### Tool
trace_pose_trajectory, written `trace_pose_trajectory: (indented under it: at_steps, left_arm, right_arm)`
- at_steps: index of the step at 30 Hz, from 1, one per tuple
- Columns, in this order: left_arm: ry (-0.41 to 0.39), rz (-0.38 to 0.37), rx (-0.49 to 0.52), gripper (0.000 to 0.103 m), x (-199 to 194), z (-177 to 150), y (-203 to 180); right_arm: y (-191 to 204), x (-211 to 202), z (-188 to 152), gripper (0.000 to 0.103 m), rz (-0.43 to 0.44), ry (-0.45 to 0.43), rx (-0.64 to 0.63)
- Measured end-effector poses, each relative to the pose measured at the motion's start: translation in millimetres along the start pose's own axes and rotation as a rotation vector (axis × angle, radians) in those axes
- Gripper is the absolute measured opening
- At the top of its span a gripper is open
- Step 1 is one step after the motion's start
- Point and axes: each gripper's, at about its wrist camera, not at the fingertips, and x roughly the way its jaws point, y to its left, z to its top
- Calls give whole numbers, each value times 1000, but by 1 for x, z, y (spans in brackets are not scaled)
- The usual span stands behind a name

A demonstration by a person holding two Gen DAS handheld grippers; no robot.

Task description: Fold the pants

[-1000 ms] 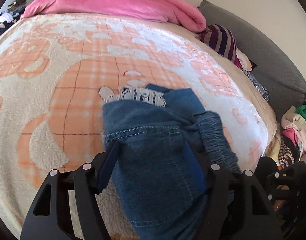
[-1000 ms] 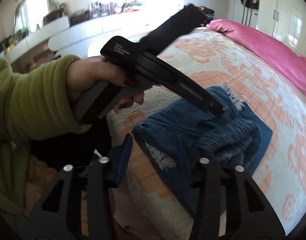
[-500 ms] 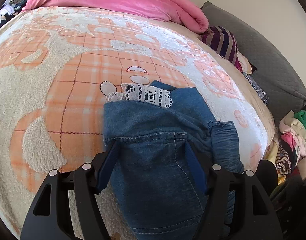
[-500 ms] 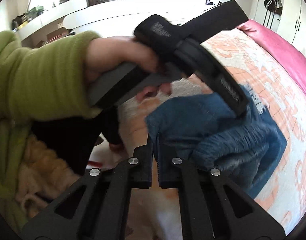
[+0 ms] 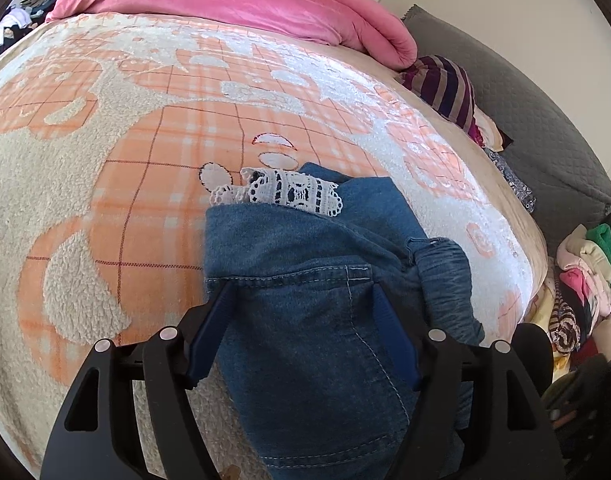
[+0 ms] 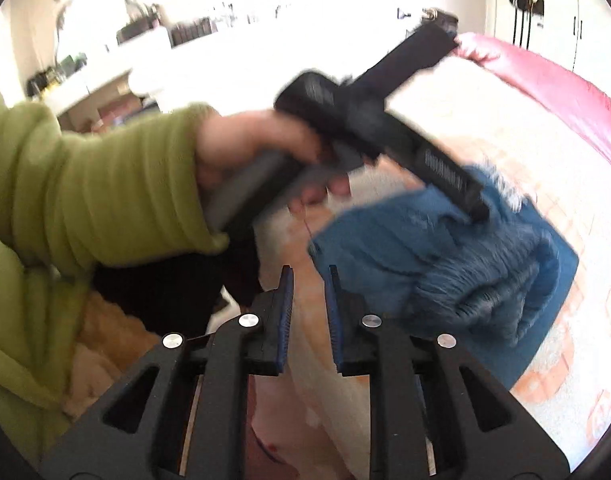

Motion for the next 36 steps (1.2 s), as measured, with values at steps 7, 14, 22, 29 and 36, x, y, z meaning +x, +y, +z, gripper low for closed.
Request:
trace_pose_trajectory:
  at_steps: [7, 14, 22, 29, 36]
  left_arm:
    - [-6, -1, -1, 70, 0, -2, 0]
    - [-17, -2, -9, 70, -3, -3, 1]
    - [-45, 25, -7, 76, -18, -7, -3]
    - [-88, 48, -2, 77, -38, -11, -5]
    - [-135, 89, 4, 83, -65, -18, -6]
  right_arm:
    - [-24, 52, -13, 12, -178, 194, 63]
    - [-39, 37, -14, 20, -97, 133, 170]
    - [-33, -7, -10, 49, -94, 13, 191]
    - [-33, -36, -3, 63, -122, -65, 195]
    - [-39, -57, -8, 76, -193, -144, 229]
